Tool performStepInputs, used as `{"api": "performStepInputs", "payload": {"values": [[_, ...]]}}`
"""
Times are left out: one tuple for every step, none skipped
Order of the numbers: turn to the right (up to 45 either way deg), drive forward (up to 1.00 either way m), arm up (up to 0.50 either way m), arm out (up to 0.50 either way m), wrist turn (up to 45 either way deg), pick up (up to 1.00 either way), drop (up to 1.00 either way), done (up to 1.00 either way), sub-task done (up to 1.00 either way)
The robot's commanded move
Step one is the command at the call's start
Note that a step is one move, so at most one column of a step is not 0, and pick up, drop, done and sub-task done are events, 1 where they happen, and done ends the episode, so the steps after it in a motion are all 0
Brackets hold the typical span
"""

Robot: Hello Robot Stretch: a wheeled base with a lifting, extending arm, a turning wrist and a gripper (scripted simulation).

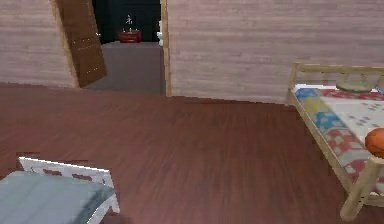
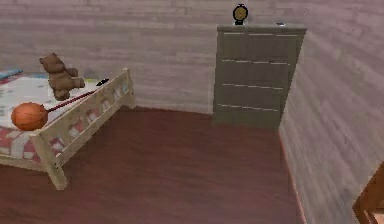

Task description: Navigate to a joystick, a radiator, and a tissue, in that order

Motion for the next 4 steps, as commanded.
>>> {"api": "performStepInputs", "payload": {"values": [[0.0,1.00,0.00,0.00,0.0,0.00,0.00,0.00,0.00],[6.0,0.00,0.00,0.00,0.0,0.00,0.00,0.00,0.00],[0.0,0.30,0.00,0.00,0.0,0.00,0.00,0.00,0.00],[-36.0,0.00,0.00,0.00,0.0,0.00,0.00,0.00,0.00]]}}
